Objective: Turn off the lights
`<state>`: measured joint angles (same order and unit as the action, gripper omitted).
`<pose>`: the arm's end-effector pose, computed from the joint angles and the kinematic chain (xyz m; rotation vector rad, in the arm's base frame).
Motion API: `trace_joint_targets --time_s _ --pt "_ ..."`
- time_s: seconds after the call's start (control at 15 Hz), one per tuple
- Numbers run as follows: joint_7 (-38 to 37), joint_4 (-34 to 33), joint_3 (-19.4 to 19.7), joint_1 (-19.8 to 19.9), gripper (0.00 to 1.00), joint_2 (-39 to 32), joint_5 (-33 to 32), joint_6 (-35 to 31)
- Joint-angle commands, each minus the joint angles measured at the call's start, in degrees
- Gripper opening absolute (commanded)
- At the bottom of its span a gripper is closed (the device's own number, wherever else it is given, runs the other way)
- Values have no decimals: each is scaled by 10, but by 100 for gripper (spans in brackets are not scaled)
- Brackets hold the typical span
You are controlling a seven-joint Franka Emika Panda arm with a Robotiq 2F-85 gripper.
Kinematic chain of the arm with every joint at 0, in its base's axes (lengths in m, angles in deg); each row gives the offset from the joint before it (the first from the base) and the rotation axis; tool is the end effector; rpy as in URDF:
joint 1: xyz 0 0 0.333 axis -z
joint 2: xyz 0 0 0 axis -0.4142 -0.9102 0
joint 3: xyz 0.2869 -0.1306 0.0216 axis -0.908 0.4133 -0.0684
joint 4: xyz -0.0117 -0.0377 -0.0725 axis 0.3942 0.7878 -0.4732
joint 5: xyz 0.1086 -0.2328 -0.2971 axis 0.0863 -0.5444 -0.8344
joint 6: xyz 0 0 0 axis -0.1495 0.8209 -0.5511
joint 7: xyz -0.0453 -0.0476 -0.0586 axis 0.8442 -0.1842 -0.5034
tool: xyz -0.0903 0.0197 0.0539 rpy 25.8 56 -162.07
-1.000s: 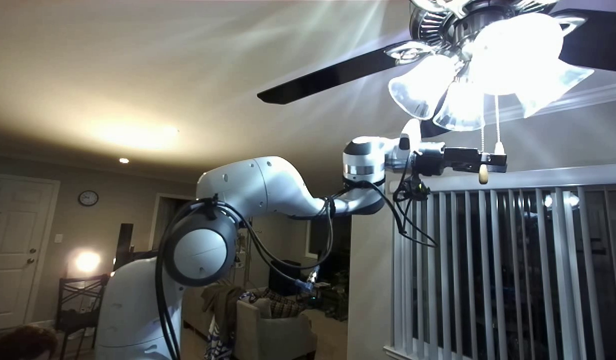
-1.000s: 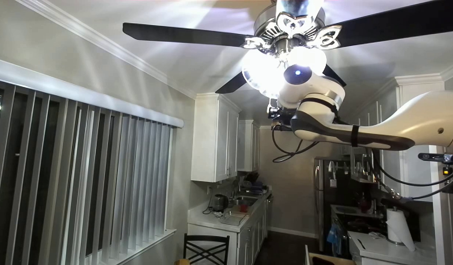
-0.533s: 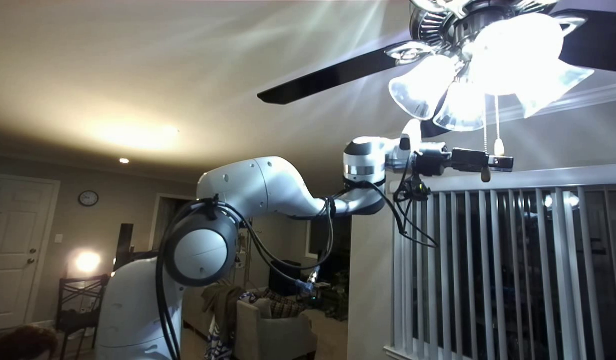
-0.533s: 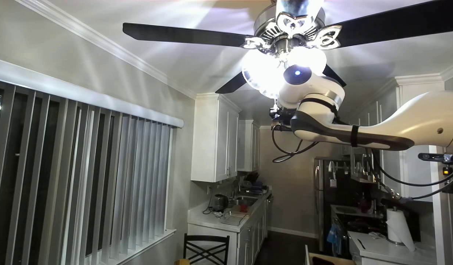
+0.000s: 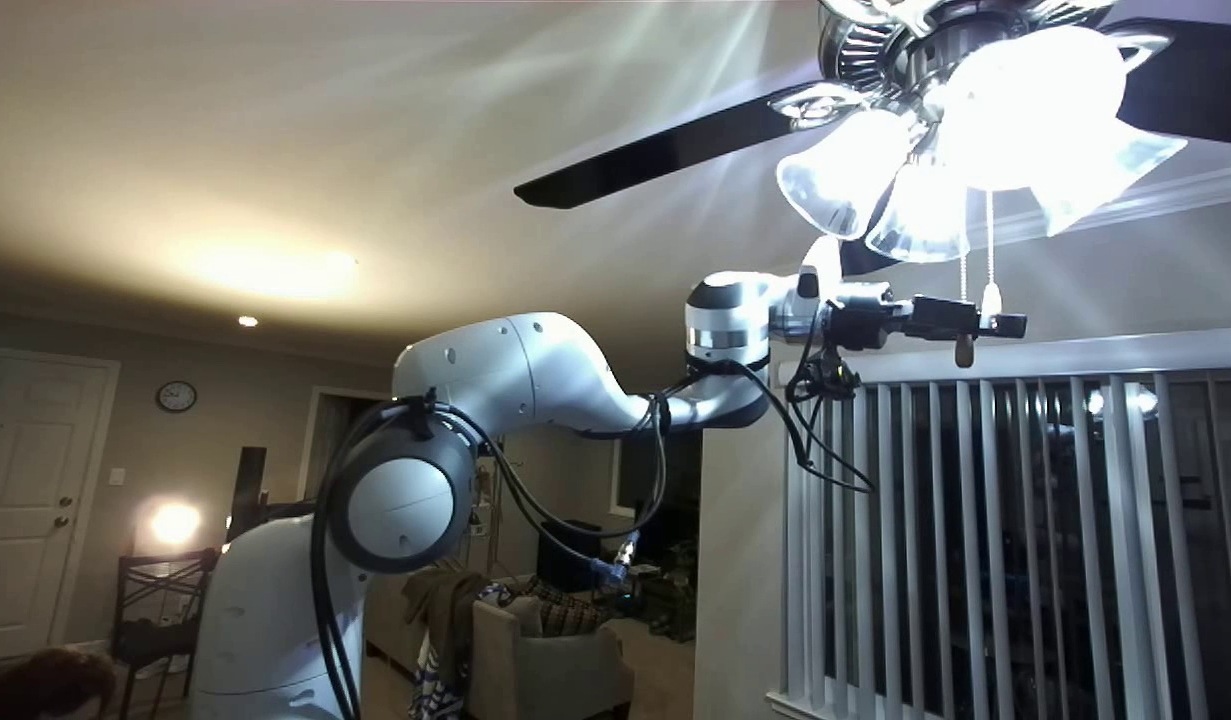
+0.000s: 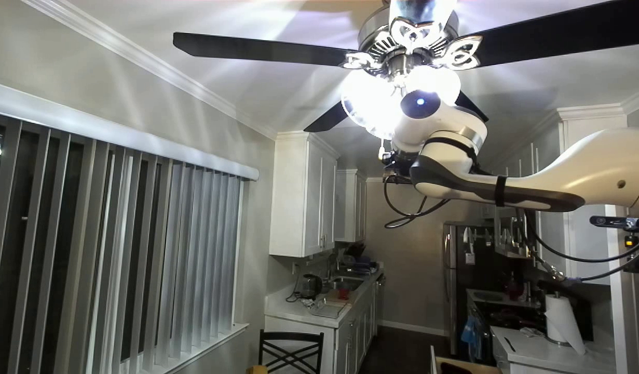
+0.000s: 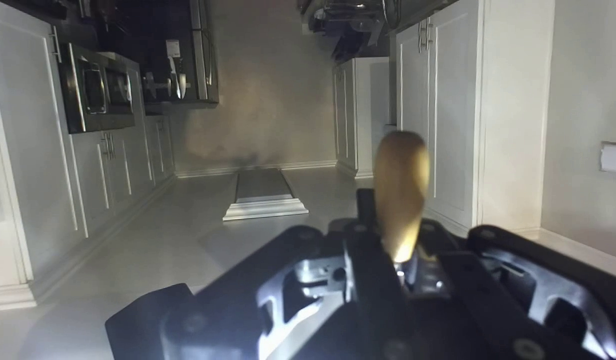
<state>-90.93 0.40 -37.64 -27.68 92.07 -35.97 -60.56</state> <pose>0.5060 0.0631 0.8844 1.8926 -0.9141 1.6510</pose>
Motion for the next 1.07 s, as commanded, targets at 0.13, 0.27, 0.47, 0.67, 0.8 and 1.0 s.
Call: trace_joint_targets --time_s 0.13,0.27,0.47,0.67,0.8,1.0 --pt "17 -15 -1 -1 0 -3 0 9" --pt "18 -15 -2 -1 0 -6 1 11" --pt "21 -11 -1 -1 0 -10 5 13" --pt "23 -8 -1 -1 0 -14 7 16" --pt "25 -3 0 -1 0 -14 8 17" --pt "36 5 2 -1 0 -15 22 26"
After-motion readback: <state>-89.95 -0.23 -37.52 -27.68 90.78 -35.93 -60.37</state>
